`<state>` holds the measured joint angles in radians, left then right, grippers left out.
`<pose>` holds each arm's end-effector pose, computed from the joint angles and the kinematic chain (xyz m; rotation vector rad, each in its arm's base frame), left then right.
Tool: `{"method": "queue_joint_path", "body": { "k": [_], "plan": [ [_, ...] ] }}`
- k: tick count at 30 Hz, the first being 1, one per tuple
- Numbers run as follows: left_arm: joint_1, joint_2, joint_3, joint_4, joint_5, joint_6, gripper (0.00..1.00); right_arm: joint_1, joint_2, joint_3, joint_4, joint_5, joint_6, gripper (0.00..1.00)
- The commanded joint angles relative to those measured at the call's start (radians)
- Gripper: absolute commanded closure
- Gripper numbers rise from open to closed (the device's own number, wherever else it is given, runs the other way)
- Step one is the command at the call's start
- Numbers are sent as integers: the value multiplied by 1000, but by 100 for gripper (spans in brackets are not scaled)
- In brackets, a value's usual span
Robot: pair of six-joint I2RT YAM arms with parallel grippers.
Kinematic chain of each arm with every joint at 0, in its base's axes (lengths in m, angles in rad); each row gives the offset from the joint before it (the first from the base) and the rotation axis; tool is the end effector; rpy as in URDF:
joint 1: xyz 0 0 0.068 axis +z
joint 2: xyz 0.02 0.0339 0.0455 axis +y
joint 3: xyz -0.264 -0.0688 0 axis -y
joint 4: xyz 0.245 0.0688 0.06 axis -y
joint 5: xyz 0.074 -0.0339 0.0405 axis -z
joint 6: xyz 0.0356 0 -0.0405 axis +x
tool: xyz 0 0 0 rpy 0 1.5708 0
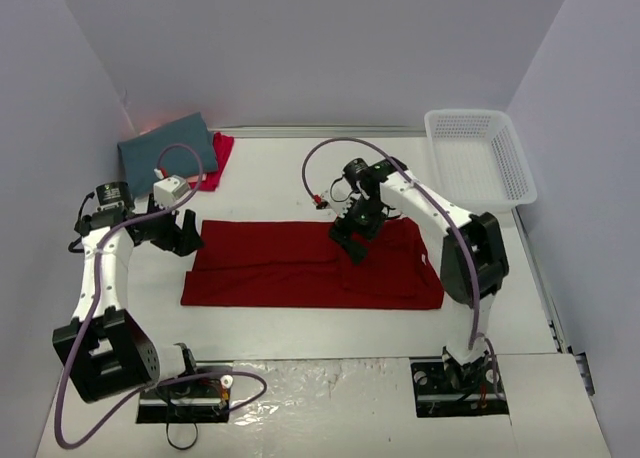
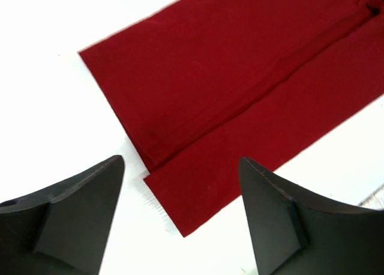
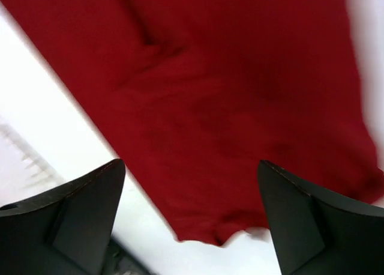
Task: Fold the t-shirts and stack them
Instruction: Fold the other side of the tshirt into a rectangle
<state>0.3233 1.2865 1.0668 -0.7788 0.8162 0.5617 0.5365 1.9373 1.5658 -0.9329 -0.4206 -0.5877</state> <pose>0.2466 0.0553 0.2894 0.5470 2.1810 -0.5905 0.3301 0.2132 0.2242 -1.5646 2.3333 0.5896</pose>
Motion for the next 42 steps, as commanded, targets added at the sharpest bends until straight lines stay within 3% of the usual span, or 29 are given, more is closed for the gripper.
{"method": "queue_joint_path", "body": {
  "k": [1, 4, 12, 16, 19, 22, 26, 29, 31, 37, 42],
  "plan": [
    [10, -73, 22, 53, -23, -55, 23, -3, -187, 66, 104, 305, 138, 11],
    [8, -95, 32, 87, -60, -92, 17, -12, -283, 25, 195, 483, 169, 0],
    [7, -110, 64, 176, -124, -200, 12, -84, -533, -225, 474, 845, 281, 0],
    [5, -187, 6, 283, -112, -243, 7, -229, -581, -239, 508, 836, 345, 0],
    [2, -248, -34, 345, -158, -287, 3, -312, -641, -262, 528, 722, 325, 0],
    [-1, -262, -47, 351, -222, -315, 6, -322, -678, -276, 536, 688, 327, 0],
    [-3, -202, -28, 294, -232, -313, 6, -355, -745, -309, 569, 686, 449, 0],
    [-4, -162, -16, 277, -229, -318, 6, -407, -810, -360, 580, 455, 482, 0],
    [-6, -138, -5, 268, -241, -328, 6, -411, -854, -439, 637, 381, 493, 0],
    [-6, -124, -47, 282, -178, -316, 6, -454, -969, -650, 796, 363, 454, 0],
    [-10, -112, -42, 268, -178, -303, 6, -474, -1017, -670, 790, 364, 437, 0]
  ]
}}
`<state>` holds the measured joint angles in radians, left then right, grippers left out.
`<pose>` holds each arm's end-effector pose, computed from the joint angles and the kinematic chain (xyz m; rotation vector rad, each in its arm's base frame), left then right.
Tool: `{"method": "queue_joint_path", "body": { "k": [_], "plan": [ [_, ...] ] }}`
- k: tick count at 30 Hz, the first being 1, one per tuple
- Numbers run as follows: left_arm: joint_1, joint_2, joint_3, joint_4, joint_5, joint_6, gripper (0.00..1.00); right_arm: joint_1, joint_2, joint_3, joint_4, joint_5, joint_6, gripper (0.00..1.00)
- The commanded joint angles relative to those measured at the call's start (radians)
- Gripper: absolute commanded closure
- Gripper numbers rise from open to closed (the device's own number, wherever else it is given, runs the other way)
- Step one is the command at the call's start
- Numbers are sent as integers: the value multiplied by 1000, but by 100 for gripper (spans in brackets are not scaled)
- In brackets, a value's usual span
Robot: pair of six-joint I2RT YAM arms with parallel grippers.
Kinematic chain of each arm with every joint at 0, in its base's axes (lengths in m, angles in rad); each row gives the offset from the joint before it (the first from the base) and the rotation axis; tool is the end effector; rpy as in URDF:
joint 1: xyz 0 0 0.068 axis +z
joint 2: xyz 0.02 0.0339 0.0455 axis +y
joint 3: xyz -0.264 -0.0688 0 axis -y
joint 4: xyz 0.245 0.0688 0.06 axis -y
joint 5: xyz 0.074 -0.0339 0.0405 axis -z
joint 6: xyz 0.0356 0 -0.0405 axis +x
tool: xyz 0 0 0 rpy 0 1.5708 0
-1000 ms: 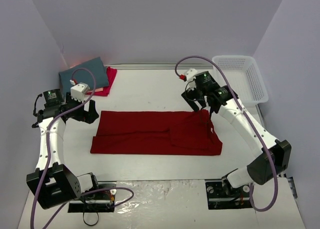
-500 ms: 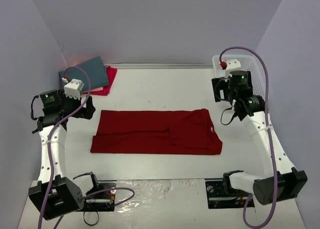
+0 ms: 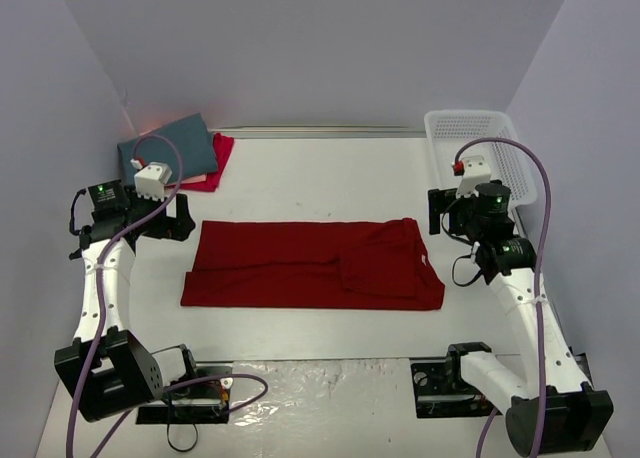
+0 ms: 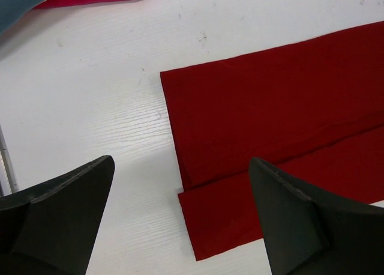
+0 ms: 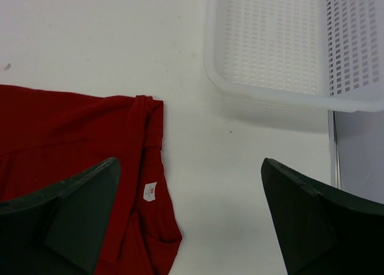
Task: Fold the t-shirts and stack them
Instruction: Fold the other side of the tshirt into a rectangle
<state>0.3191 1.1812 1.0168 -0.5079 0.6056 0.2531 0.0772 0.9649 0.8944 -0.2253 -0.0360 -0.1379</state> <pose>0.2457 0.0598 0.3125 0.2473 2.1130 -0.3443 0.2223 0.0185 0.3412 -0.2251 1.8528 -0.0084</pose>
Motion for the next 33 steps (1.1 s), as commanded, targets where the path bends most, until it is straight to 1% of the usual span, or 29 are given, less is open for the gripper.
{"method": "queue_joint_path", "body": {
  "k": [1, 9, 23, 33],
  "plan": [
    [-6, 0, 9, -9, 42, 17, 6, -17, -51, -2, 81, -22, -9, 0],
    [-6, 66, 62, -96, 53, 61, 6, -57, -63, -22, 78, -64, -9, 0],
    [-8, 57, 81, -141, 89, 98, 6, -62, -45, -41, 83, -28, -55, 0],
    [-8, 61, 89, -167, 111, 113, 6, -62, -29, -58, 92, -34, -74, 0]
  ]
}}
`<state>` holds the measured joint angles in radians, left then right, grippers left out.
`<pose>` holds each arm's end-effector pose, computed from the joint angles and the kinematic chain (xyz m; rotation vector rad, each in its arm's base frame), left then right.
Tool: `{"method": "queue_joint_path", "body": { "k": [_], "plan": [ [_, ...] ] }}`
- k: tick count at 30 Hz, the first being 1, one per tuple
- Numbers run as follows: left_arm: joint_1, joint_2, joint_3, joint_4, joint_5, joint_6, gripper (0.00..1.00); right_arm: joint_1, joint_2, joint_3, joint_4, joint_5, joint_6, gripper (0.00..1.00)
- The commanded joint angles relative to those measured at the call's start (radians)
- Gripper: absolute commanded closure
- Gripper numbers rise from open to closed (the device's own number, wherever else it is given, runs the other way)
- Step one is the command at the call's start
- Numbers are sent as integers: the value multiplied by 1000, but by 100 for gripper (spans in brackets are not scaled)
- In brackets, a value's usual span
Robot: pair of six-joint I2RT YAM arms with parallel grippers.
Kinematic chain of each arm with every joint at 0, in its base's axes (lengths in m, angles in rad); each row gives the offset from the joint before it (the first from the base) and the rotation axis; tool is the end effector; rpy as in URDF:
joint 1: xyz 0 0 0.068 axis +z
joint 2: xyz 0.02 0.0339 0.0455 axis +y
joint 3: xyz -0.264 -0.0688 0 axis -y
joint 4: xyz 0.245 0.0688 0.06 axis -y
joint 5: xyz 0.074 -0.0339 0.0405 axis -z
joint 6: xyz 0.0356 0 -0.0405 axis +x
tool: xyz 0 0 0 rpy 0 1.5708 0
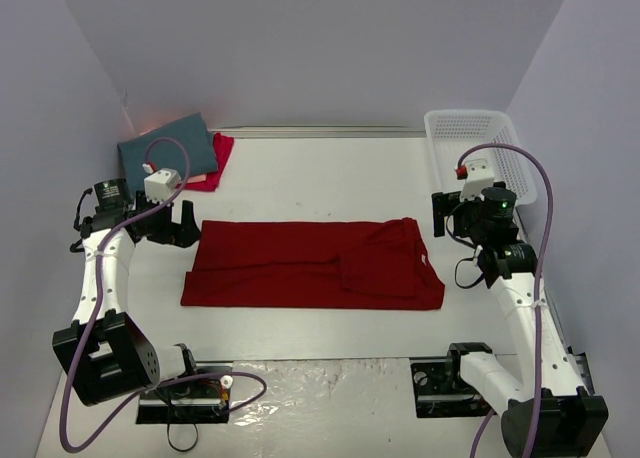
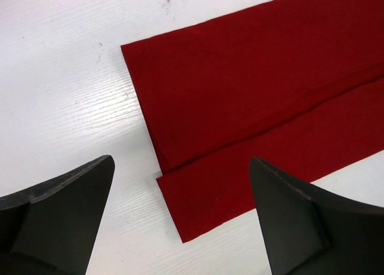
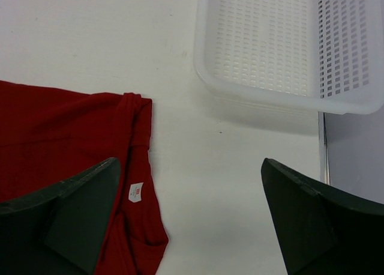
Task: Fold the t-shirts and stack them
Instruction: Fold the other side of the tshirt into a rectangle
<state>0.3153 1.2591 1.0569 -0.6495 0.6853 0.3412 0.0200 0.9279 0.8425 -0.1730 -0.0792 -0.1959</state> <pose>0.2523 0.0586 0.2979 0.3256 2.2108 -0.4795 0.2167 0.0072 0.3357 -0.2524 1.8112 -0.0515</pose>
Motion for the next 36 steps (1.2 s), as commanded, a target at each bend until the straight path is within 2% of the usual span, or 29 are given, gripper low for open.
{"method": "queue_joint_path", "body": {
  "k": [1, 11, 27, 31, 36],
  "plan": [
    [-5, -15, 52, -29, 30, 31, 6, -6, 9, -6, 41, 9, -20, 0],
    [-18, -4, 66, -55, 23, 41, 6, -5, -4, -11, 32, -30, -27, 0],
    [-25, 3, 75, -75, 33, 51, 6, 8, 69, 3, -11, -76, -53, 0],
    [-27, 8, 78, -79, 39, 55, 6, 44, 94, 9, -34, -120, -71, 0],
    [-39, 6, 81, -84, 34, 58, 6, 103, 133, 6, -34, -99, -88, 0]
  ]
}}
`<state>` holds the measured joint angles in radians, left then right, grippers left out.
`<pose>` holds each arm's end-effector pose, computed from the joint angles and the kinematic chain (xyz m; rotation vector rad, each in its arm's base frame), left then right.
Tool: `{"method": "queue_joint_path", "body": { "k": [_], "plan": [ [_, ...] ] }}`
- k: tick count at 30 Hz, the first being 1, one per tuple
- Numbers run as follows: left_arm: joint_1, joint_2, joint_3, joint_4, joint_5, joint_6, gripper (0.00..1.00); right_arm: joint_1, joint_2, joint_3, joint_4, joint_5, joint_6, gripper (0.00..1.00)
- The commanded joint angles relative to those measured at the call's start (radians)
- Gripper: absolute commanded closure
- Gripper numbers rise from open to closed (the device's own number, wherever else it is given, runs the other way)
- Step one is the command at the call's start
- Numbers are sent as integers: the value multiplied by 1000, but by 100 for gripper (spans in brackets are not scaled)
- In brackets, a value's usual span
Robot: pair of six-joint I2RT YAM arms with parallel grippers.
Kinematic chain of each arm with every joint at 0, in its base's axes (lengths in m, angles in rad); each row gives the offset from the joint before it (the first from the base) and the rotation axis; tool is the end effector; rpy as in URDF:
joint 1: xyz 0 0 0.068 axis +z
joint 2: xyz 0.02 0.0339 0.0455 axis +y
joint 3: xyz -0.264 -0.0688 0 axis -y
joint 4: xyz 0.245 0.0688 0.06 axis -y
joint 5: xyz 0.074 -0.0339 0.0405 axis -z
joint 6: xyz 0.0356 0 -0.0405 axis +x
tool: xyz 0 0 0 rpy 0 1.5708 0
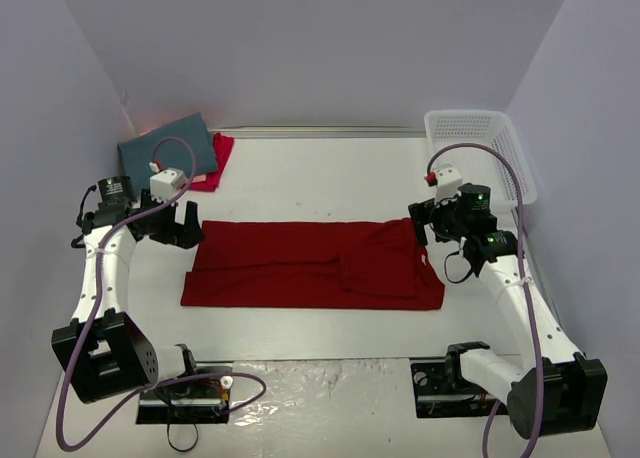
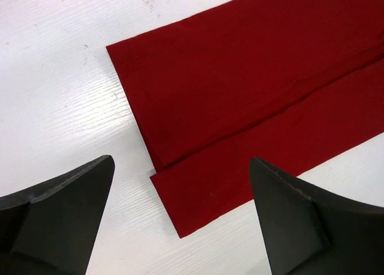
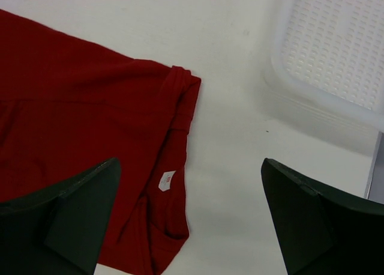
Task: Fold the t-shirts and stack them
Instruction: Fold the other side of the tshirt into a rectangle
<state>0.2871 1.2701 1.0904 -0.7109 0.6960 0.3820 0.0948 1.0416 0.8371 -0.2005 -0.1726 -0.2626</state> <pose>0.2532 0.0510 0.3021 0.3935 2.2239 -0.5073 0.2374 0.0287 0.3074 -0.4600 1.9155 0.0609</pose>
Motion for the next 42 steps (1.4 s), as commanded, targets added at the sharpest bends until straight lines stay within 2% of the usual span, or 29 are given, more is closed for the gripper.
{"method": "queue_joint_path", "body": {
  "k": [1, 8, 15, 22, 26, 28, 31, 32, 33, 34, 35, 36, 38, 42],
  "plan": [
    [-12, -5, 48, -21, 20, 17, 6, 36, 26, 13, -8, 8, -21, 0],
    [-16, 5, 52, -30, 14, 23, 6, 72, 93, 33, -17, 33, -26, 0],
    [-23, 9, 55, -35, 22, 23, 6, 82, 169, 60, -31, 128, -21, 0],
    [-23, -6, 57, -39, 13, 24, 6, 94, 149, 53, -50, 18, -36, 1],
    [-25, -6, 55, -36, 8, 21, 5, 95, 156, 56, -56, 15, -43, 32],
    [-23, 0, 57, -36, 8, 21, 6, 97, 155, 56, -56, 9, -44, 59],
    [-23, 6, 57, -41, 11, 20, 6, 97, 161, 57, -56, 4, -46, 83],
    [-23, 8, 58, -41, 13, 21, 6, 100, 166, 57, -59, 5, -46, 95],
    [-23, 9, 59, -42, 16, 23, 6, 103, 176, 59, -59, 7, -44, 100],
    [-25, 9, 57, -42, 17, 23, 6, 106, 185, 63, -59, 10, -43, 91],
    [-25, 9, 57, -42, 20, 23, 6, 111, 193, 66, -57, 18, -41, 71],
    [-23, 8, 57, -42, 22, 23, 6, 112, 216, 71, -57, 28, -35, 45],
    [-25, 8, 57, -42, 25, 23, 6, 112, 236, 105, -56, 56, -23, 48],
    [-25, 5, 59, -42, 28, 23, 6, 108, 319, 184, -60, 90, 14, 49]
  ]
}}
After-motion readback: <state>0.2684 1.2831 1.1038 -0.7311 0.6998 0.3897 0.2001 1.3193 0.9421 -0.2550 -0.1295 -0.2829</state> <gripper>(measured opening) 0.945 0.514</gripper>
